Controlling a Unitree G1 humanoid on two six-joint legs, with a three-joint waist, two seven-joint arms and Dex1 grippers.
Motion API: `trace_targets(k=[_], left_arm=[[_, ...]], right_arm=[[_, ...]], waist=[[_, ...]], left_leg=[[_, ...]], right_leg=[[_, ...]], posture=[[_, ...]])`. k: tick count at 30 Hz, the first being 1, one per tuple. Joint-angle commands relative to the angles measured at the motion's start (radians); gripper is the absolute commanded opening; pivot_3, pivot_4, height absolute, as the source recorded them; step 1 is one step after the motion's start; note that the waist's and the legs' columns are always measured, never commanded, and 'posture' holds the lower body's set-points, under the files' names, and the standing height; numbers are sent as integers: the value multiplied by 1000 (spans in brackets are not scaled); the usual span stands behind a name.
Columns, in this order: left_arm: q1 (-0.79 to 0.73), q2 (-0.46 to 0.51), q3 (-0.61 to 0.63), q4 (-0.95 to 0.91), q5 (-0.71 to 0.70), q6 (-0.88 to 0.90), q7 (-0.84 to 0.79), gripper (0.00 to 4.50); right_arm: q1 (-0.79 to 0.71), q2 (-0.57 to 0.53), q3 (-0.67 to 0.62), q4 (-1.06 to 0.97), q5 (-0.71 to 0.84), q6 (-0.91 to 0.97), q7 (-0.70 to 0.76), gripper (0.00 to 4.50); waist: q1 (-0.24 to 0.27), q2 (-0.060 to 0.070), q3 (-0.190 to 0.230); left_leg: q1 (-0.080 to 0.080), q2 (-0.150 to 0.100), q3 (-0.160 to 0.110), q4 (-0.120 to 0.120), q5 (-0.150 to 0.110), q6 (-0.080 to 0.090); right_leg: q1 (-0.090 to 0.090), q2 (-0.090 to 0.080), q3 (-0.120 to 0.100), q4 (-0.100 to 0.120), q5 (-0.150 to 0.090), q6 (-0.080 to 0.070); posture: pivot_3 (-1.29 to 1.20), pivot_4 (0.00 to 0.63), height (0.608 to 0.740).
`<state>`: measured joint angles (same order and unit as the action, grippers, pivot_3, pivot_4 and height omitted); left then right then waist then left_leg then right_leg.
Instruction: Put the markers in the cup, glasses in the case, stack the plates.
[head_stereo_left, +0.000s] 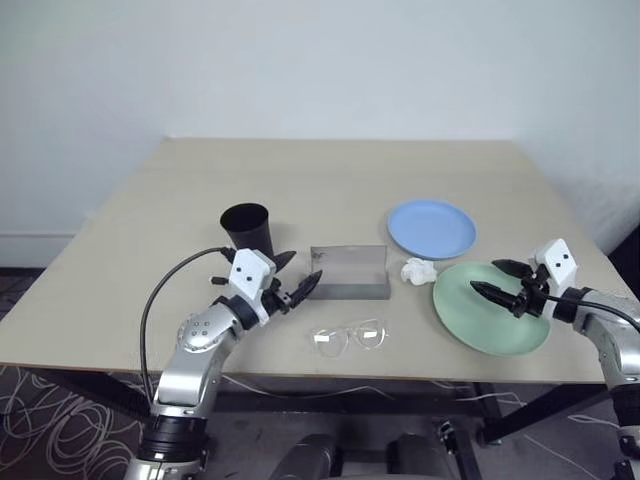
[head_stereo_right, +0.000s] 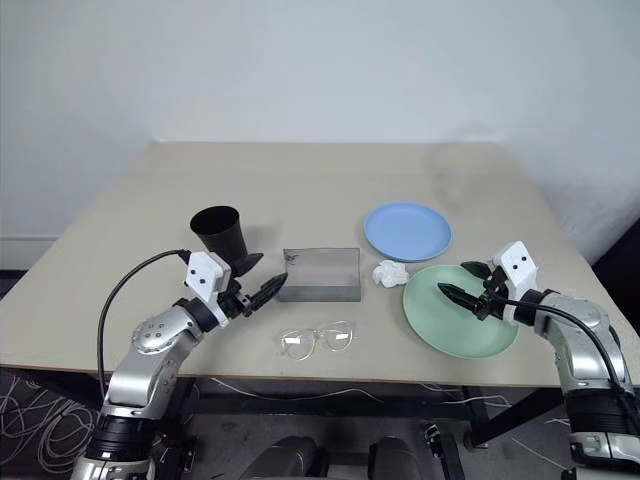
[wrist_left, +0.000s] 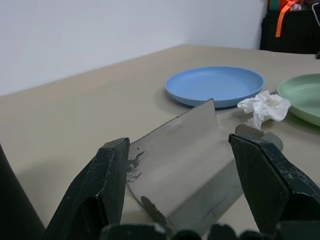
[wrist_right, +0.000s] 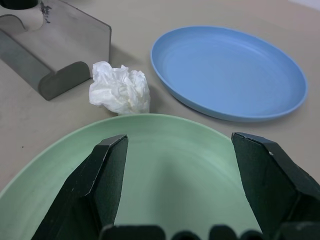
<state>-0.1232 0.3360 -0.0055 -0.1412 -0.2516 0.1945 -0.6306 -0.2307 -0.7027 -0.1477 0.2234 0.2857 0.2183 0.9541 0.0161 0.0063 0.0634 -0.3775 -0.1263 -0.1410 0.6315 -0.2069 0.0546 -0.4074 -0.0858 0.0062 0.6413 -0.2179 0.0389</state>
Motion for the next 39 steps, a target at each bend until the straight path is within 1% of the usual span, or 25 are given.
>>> trace_targets(k=[1,6,11,19,21,24,28,31,33,36,39], left_arm=[[4,-4,1,-2,-10,-23,-2,3360],[2,-26,-9,-4,-3,-34,16,3360],[20,-23,-4,-1,-2,-47,13,3360],[33,1,3,-11,-13,-39,-4,3360],[34,6,-1,-14,-16,-35,-13,3360],[35,17,12,7,-24,-46,-30,3360],[2,14,-5,21,-36,-27,-56,3360],[-16,12,-34,30,-40,-23,-92,3360],[-23,20,-39,30,-51,-17,-119,3360],[-32,17,-67,9,-72,7,-156,3360],[-37,17,-101,-17,-89,33,-195,3360]], right_arm=[[-26,-18,-31,-25,26,-7,9,3592],[-55,-10,-10,-31,16,2,11,3592],[-62,-25,-5,-58,10,34,8,3592],[-22,-30,-12,-109,4,59,-17,3592],[-3,-34,-13,-148,14,84,-20,3592],[45,-40,2,-262,25,146,-25,3592],[122,-100,20,-436,6,247,-24,3592],[158,-139,15,-514,27,317,-18,3592],[165,-155,11,-560,51,370,-17,3592],[180,-221,0,-633,111,477,27,3592],[178,-273,33,-671,100,524,28,3592]], waist=[[0,0,0],[0,0,0],[0,0,0],[1,-1,0],[1,-1,0],[2,-1,0],[2,0,0],[2,-1,0],[2,-2,0],[1,-2,0],[2,-2,1]], left_leg=[[0,0,0,0,0,0],[0,0,1,0,0,1],[0,0,1,0,0,1],[0,0,1,1,-1,1],[0,0,1,1,-1,1],[-1,0,1,0,-1,2],[-1,0,1,1,-1,2],[-2,0,1,2,-1,2],[-2,0,1,3,-1,2],[-2,0,1,4,-2,3],[-3,0,1,4,-3,3]], right_leg=[[0,0,0,0,0,0],[-1,0,0,0,0,0],[0,0,1,0,0,0],[0,0,2,0,0,0],[-1,0,2,0,0,0],[-1,0,3,0,0,0],[-1,0,4,0,0,0],[-1,-1,4,0,0,0],[0,-1,4,0,0,0],[-1,-1,5,0,0,0],[-1,-1,5,-1,0,0]], posture=[[0,0,740],[0,0,740],[0,0,740],[0,0,740],[0,0,740],[0,0,740],[0,0,740],[0,0,740],[0,0,740],[0,0,740],[0,0,740]])
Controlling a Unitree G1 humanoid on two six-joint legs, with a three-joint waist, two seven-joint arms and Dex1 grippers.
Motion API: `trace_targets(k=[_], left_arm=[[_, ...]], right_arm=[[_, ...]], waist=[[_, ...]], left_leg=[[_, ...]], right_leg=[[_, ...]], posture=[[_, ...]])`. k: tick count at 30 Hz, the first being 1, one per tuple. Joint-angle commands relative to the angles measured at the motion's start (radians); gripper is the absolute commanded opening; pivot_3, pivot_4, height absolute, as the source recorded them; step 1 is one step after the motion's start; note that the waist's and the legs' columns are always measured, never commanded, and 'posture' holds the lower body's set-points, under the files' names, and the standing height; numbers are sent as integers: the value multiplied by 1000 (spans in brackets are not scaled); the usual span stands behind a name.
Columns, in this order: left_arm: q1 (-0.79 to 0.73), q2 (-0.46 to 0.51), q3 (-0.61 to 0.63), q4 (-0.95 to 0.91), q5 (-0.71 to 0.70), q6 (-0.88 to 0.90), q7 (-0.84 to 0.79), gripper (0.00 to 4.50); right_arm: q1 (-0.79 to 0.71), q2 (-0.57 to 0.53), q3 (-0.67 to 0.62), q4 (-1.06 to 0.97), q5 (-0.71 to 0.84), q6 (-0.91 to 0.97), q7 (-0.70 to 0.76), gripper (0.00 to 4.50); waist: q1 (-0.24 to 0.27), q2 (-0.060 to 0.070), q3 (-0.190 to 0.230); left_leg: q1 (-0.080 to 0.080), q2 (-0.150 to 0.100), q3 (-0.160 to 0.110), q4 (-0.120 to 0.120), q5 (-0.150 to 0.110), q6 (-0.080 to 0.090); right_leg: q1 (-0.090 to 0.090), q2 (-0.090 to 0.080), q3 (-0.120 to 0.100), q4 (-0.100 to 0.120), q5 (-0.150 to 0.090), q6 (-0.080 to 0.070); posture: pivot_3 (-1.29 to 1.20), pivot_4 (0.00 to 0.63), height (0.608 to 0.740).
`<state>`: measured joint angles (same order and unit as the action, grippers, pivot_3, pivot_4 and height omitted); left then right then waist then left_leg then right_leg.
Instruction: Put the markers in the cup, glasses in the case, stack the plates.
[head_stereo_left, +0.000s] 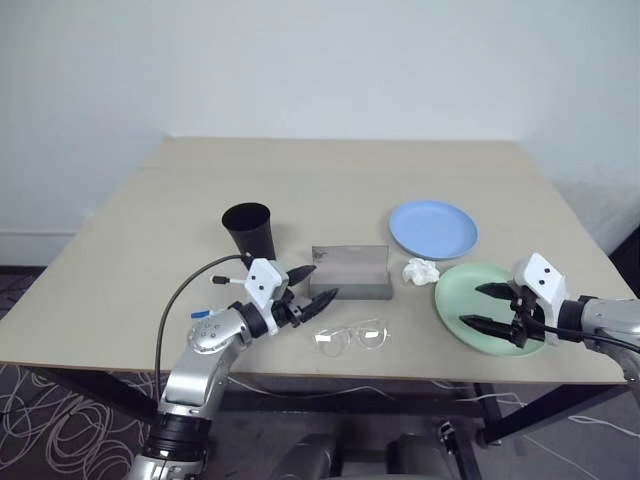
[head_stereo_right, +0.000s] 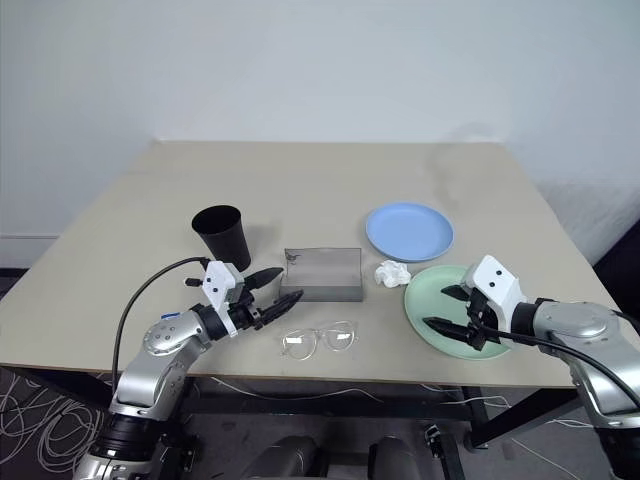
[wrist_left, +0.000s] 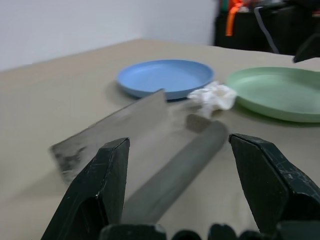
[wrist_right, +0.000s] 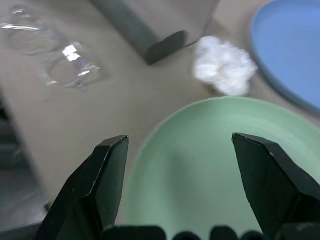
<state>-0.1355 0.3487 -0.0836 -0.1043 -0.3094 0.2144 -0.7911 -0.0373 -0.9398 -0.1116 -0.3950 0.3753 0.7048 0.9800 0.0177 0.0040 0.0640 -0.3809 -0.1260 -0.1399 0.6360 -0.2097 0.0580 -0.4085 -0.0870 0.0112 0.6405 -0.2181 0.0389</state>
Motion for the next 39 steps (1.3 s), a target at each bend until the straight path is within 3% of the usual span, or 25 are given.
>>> trace_targets(k=[1,13,21,30,39], left_arm=[[-25,3,-34,-63,-37,20,-47,3360],[-17,-29,-104,-112,-31,37,-42,3360],[-14,-25,-111,-123,-30,45,-45,3360],[-21,-26,-119,-114,-29,49,-50,3387],[-27,-25,-122,-105,-27,44,-46,3387]], right_arm=[[-21,-45,13,-62,2,56,-10,3592],[-35,-27,200,-126,-123,114,-175,3592],[-22,-37,259,-154,-174,111,-197,3592],[-4,-37,279,-179,-242,124,-241,787],[3,-36,293,-143,-294,140,-271,787]], waist=[[0,0,0],[0,-2,1],[0,-2,1],[0,-2,1],[0,-2,1]], left_leg=[[0,0,0,0,0,0],[-3,0,0,3,-2,1],[-3,0,0,3,-2,1],[-3,0,0,4,-2,1],[-3,0,0,4,-2,1]], right_leg=[[0,0,0,0,0,0],[-1,-1,0,-1,0,0],[-1,0,0,-1,0,0],[0,0,0,-1,0,0],[0,0,0,-1,0,0]], posture=[[0,0,740],[0,0,740],[0,0,740],[0,0,740],[0,0,740]])
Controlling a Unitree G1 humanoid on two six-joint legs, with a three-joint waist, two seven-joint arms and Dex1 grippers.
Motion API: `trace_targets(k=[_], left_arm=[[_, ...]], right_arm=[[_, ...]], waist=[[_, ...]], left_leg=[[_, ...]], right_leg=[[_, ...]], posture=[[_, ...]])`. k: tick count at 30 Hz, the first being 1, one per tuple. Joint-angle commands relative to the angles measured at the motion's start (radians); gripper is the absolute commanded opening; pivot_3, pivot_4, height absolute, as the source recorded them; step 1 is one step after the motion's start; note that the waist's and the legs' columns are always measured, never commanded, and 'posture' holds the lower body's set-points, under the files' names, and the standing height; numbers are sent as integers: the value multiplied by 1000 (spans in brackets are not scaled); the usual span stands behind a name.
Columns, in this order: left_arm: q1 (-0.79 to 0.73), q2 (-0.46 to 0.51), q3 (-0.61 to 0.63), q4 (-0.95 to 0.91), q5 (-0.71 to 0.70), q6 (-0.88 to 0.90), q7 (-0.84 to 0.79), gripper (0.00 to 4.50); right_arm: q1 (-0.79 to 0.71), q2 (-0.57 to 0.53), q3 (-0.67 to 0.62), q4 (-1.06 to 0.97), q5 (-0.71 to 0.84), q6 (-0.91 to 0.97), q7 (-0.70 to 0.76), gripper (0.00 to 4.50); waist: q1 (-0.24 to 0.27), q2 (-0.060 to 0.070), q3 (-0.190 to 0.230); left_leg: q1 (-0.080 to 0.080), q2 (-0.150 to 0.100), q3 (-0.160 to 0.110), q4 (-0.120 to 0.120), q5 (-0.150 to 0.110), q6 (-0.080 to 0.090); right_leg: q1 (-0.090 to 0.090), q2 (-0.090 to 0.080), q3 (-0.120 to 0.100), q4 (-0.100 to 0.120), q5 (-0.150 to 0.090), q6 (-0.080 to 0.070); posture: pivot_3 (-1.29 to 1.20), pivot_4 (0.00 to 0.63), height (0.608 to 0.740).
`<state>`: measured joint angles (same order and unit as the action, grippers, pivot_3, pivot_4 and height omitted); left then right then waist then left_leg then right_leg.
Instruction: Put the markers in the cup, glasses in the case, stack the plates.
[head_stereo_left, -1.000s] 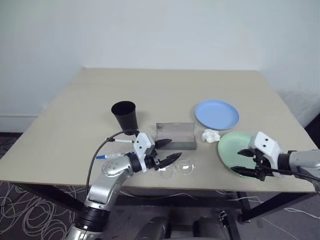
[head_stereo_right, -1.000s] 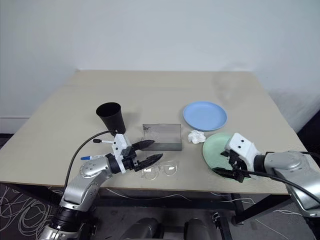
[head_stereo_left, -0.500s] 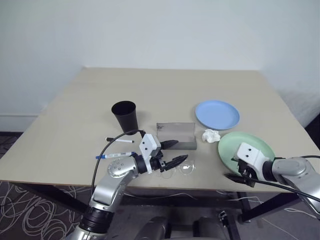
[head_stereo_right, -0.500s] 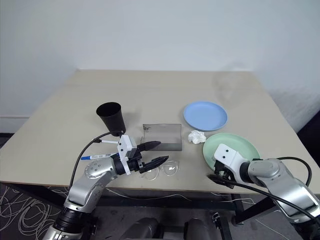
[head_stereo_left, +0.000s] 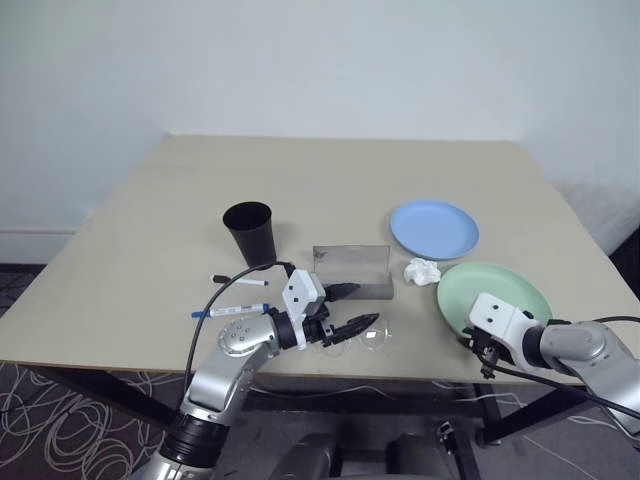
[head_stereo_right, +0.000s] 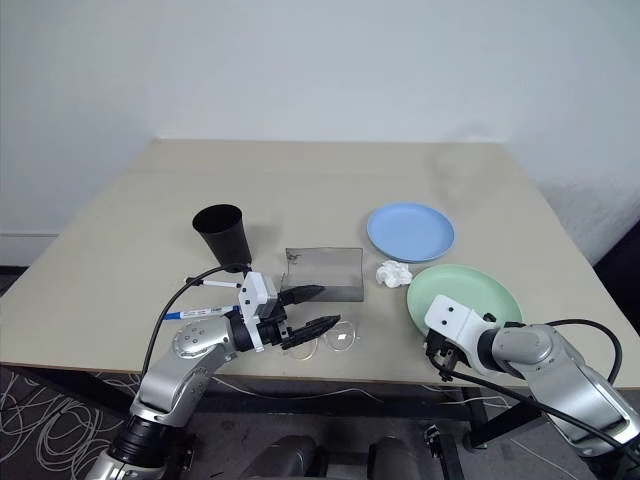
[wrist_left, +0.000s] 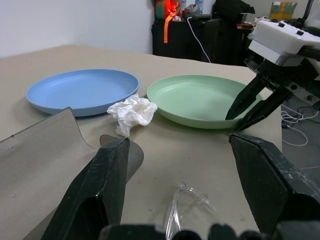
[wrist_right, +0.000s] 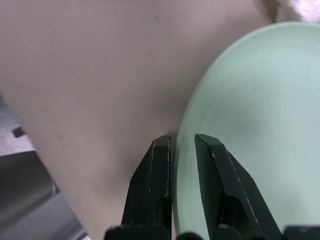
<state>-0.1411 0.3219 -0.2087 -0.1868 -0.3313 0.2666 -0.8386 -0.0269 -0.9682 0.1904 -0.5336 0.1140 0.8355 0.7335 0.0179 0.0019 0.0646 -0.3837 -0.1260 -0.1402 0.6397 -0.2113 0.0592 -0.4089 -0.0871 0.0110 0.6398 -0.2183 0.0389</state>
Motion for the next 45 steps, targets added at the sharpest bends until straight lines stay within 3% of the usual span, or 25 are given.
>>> trace_targets(k=[1,4,25,37,45], left_arm=[[-22,2,4,-22,-4,-8,2,3387],[-22,1,4,-21,-3,-8,4,3387],[-32,2,3,-7,6,-17,12,3387],[-45,0,6,16,11,-32,17,3387],[-55,-4,5,30,15,-44,20,3387]], right_arm=[[-7,-8,-8,-4,-36,14,-26,605],[-7,-12,2,-6,-49,25,-28,29],[-162,77,34,235,-243,-4,-184,29],[-480,125,81,595,-288,-367,-105,29],[-775,277,172,1089,-345,-788,-36,29]], waist=[[0,0,0],[-1,-1,-1],[0,-2,0],[-3,-1,0],[-8,-1,-1]], left_leg=[[0,0,0,0,0,0],[0,0,0,0,0,0],[-1,0,0,3,0,0],[-1,0,6,3,-1,2],[2,0,9,1,-1,2]], right_leg=[[0,0,0,0,0,0],[0,0,0,0,0,0],[0,1,0,1,0,0],[-1,2,0,0,2,3],[-1,3,2,1,2,3]], posture=[[0,0,740],[0,0,740],[0,0,740],[0,0,740],[0,0,740]])
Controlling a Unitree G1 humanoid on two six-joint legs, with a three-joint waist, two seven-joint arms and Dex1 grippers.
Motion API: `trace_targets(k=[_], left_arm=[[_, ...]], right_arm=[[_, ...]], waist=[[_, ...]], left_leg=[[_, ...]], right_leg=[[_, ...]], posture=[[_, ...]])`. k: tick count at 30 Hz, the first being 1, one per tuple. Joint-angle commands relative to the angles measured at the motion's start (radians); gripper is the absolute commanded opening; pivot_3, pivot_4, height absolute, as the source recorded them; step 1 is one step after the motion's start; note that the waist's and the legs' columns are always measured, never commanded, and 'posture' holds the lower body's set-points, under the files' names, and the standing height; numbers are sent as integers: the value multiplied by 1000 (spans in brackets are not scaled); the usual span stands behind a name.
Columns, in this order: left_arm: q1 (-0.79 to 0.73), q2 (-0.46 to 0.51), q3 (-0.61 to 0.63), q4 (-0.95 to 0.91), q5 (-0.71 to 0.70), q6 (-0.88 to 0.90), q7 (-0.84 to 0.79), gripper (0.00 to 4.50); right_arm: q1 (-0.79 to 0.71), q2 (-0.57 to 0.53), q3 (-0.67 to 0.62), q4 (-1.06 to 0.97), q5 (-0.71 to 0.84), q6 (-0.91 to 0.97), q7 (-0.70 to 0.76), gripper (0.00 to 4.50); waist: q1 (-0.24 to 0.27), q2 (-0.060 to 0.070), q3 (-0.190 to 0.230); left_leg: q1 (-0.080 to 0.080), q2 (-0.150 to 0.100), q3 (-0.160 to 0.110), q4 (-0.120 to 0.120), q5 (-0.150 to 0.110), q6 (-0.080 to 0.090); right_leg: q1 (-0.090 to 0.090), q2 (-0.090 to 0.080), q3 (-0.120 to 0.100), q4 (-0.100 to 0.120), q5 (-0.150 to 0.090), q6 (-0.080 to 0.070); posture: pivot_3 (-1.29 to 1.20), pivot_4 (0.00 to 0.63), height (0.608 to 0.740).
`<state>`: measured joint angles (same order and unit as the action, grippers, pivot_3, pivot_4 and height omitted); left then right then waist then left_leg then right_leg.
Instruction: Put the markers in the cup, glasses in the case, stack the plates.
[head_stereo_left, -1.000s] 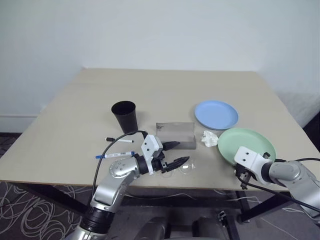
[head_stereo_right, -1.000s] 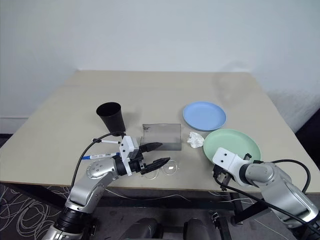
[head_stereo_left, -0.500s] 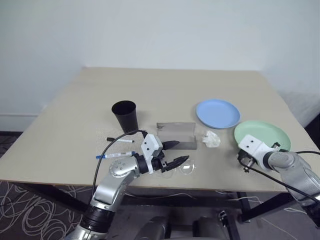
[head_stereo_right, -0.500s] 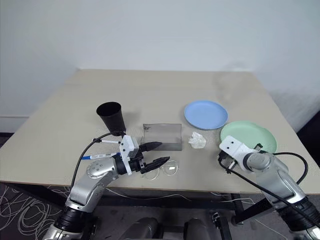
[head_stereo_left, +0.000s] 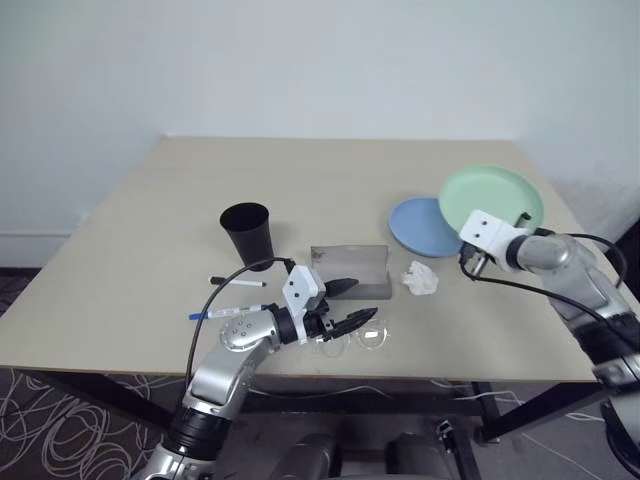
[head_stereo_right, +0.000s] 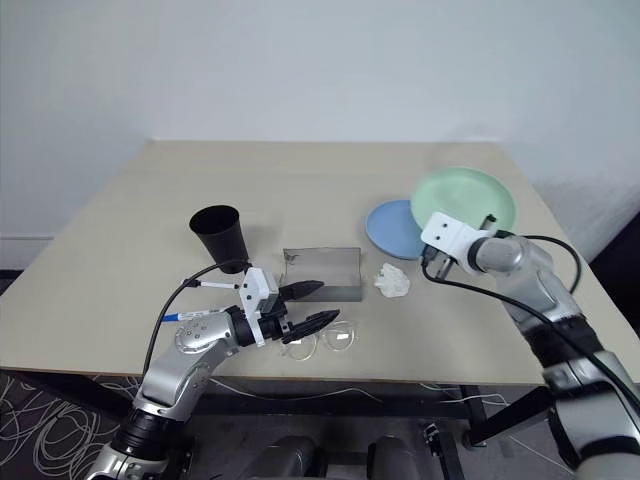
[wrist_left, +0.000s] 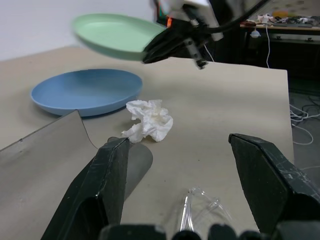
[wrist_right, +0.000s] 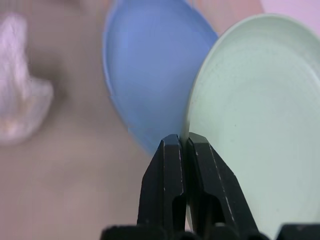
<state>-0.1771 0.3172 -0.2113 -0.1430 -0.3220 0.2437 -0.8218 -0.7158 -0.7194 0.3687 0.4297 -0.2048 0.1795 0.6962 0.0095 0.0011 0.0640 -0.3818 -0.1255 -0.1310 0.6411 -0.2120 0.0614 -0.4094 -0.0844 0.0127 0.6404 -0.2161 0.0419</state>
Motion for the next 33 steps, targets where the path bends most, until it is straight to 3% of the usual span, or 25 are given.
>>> trace_targets(k=[1,2,5,12,17,24,33], left_arm=[[-19,1,8,-14,6,-21,4,3387],[-20,1,8,-14,6,-22,5,3387],[-13,2,11,-26,9,-20,14,3387],[5,13,19,-49,7,-13,27,3387],[2,22,23,-52,2,-9,29,3387],[-27,48,51,-16,-4,-16,11,3387],[-52,45,61,7,-5,-16,2,3387]], right_arm=[[-117,46,1,188,-36,-169,2,29],[-140,60,5,237,-45,-199,4,29],[-215,109,-1,392,-46,-280,24,723],[-261,128,-17,494,-55,-377,37,3017],[-233,101,-96,429,40,-333,161,3017],[-84,53,-188,130,222,2,445,3017],[48,112,-163,-12,217,197,415,3017]], waist=[[0,0,0],[2,0,0],[1,0,0],[0,1,0],[0,2,-1],[1,1,-1],[0,2,-1]], left_leg=[[0,0,0,0,0,0],[0,0,0,-1,0,0],[1,-1,0,-2,0,0],[3,-1,1,-4,0,0],[3,-1,1,-4,0,0],[3,-1,1,-3,0,0],[3,0,2,-2,0,0]], right_leg=[[0,0,0,0,0,0],[0,0,0,0,0,0],[0,0,1,0,0,0],[0,0,2,0,1,-1],[0,1,3,1,1,-1],[0,0,3,1,1,-1],[0,0,3,1,1,-1]], posture=[[0,0,740],[0,0,740],[0,0,740],[0,0,740],[0,0,740],[0,0,740],[0,0,740]])
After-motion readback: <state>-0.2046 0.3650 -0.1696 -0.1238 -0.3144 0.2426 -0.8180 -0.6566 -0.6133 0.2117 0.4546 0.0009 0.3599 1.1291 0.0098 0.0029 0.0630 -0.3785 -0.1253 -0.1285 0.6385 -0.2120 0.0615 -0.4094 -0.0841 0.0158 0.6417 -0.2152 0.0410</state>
